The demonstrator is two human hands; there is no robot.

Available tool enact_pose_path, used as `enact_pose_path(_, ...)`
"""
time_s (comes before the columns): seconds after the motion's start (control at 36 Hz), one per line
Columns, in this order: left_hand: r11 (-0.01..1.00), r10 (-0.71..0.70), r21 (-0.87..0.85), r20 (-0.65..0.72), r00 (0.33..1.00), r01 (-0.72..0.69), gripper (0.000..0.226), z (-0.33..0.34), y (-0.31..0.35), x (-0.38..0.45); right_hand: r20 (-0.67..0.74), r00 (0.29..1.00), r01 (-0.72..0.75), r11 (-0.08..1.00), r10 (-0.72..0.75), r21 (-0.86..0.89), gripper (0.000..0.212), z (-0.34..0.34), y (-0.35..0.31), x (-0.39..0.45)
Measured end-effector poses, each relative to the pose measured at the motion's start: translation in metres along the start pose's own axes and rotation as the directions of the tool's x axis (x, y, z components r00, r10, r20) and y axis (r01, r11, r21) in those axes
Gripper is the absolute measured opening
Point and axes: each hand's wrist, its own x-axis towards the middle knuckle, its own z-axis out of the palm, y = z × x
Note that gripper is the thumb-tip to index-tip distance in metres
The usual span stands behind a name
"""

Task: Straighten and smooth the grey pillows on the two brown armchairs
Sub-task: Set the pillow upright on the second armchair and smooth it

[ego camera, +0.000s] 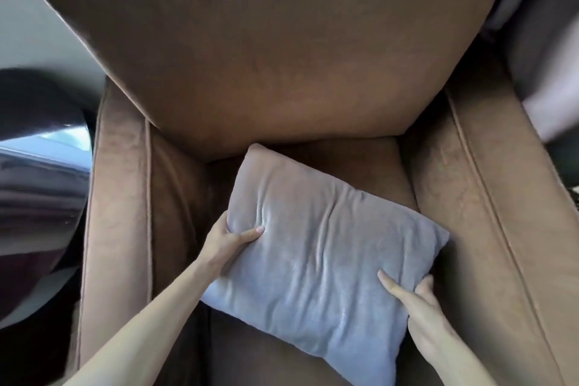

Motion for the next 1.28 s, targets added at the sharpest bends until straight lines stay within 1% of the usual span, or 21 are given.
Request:
enact_pose_path(0.11,0.984,0.113,-0.127,-0.098,0.989,-0.125,0.059,-0.011,0.017,-0.025,0.066,0.981,0.182,0.983,-0.18,-0.015,0.101,0.019,-0.056,-0.015)
enact_pose_path(0.22,0.955,0.218,-0.166,-0.169,0.961,-0.246,0.082,-0.032,0.036,-0.027,0.15,0.934,0.335,0.941,-0.324,-0.05,0.094,0.036,-0.111,-0.015)
enact_pose_path(0.31,0.938,0.283,-0.153,-0.174,0.943,-0.31,0.09,-0.041,0.052,-0.021,0.209,0.902,0.403,0.91,-0.377,-0.099,0.115,0.048,-0.147,-0.001)
enact_pose_path(0.39,0.935,0.3,-0.136,-0.19,0.935,-0.328,0.089,-0.038,0.061,-0.013,0.288,0.892,0.407,0.896,-0.347,-0.18,0.137,0.063,-0.178,0.014)
enact_pose_path(0.47,0.96,0.23,-0.127,-0.16,0.96,-0.252,0.087,-0.037,0.058,0.006,0.314,0.898,0.393,0.883,-0.308,-0.257,0.154,0.076,-0.197,0.031)
enact_pose_path(0.56,0.976,0.143,-0.148,-0.124,0.982,-0.161,0.091,-0.036,0.06,0.019,0.298,0.907,0.388,0.869,-0.299,-0.309,0.164,0.085,-0.203,0.044)
enact_pose_path(0.69,0.985,0.097,-0.132,-0.127,0.987,-0.114,0.101,-0.045,0.074,0.024,0.244,0.943,0.309,0.869,-0.226,-0.386,0.169,0.092,-0.214,0.045)
enact_pose_path(0.75,0.983,0.114,-0.117,-0.2,0.973,-0.14,0.093,-0.049,0.085,0.018,0.194,0.961,0.267,0.85,-0.199,-0.453,0.167,0.091,-0.219,0.041)
enact_pose_path(0.81,0.964,0.216,-0.066,-0.363,0.907,-0.257,0.072,-0.054,0.104,0.007,0.142,0.966,0.258,0.802,-0.216,-0.538,0.163,0.094,-0.226,0.032)
enact_pose_path(0.86,0.91,0.381,0.054,-0.502,0.777,-0.411,0.052,-0.06,0.126,-0.002,0.08,0.945,0.288,0.691,-0.317,-0.663,0.154,0.098,-0.237,0.021)
enact_pose_path(0.92,0.839,0.538,0.266,-0.534,0.652,-0.474,0.057,-0.064,0.146,-0.007,0.099,0.856,0.372,0.47,-0.507,-0.8,0.146,0.106,-0.249,0.008)
enact_pose_path(0.97,0.696,0.717,0.495,-0.446,0.535,-0.521,0.068,-0.062,0.17,-0.013,0.238,0.676,0.487,0.182,-0.697,-0.854,0.139,0.124,-0.258,-0.011)
enact_pose_path(1.0,0.601,0.794,0.568,-0.346,0.499,-0.562,0.07,-0.059,0.182,-0.014,0.334,0.585,0.543,0.051,-0.739,-0.838,0.133,0.135,-0.263,-0.017)
enact_pose_path(1.03,0.507,0.844,0.614,-0.212,0.492,-0.605,0.072,-0.054,0.195,-0.015,0.436,0.534,0.576,-0.067,-0.724,-0.815,0.125,0.148,-0.267,-0.022)
enact_pose_path(1.06,0.428,0.854,0.647,-0.061,0.516,-0.631,0.079,-0.047,0.207,-0.014,0.524,0.534,0.593,-0.147,-0.664,-0.792,0.119,0.162,-0.271,-0.025)
enact_pose_path(1.08,0.366,0.818,0.683,0.088,0.569,-0.632,0.089,-0.039,0.217,-0.012,0.581,0.577,0.6,-0.184,-0.574,-0.778,0.116,0.176,-0.274,-0.026)
enact_pose_path(1.14,0.283,0.639,0.766,0.298,0.709,-0.577,0.108,-0.021,0.229,-0.005,0.613,0.691,0.578,-0.215,-0.384,-0.787,0.117,0.203,-0.277,-0.021)
enact_pose_path(1.17,0.23,0.554,0.811,0.346,0.758,-0.538,0.114,-0.014,0.231,0.001,0.613,0.722,0.553,-0.265,-0.32,-0.79,0.115,0.213,-0.276,-0.016)
enact_pose_path(1.22,0.149,0.455,0.879,0.346,0.821,-0.453,0.119,-0.003,0.23,0.012,0.601,0.748,0.472,-0.411,-0.283,-0.78,0.103,0.225,-0.27,-0.002)
enact_pose_path(1.25,0.139,0.451,0.9,0.314,0.836,-0.413,0.115,-0.001,0.228,0.018,0.593,0.748,0.434,-0.457,-0.298,-0.777,0.094,0.229,-0.267,0.004)
enact_pose_path(1.28,0.142,0.471,0.913,0.277,0.837,-0.383,0.104,0.001,0.225,0.022,0.584,0.747,0.406,-0.478,-0.318,-0.779,0.084,0.231,-0.263,0.008)
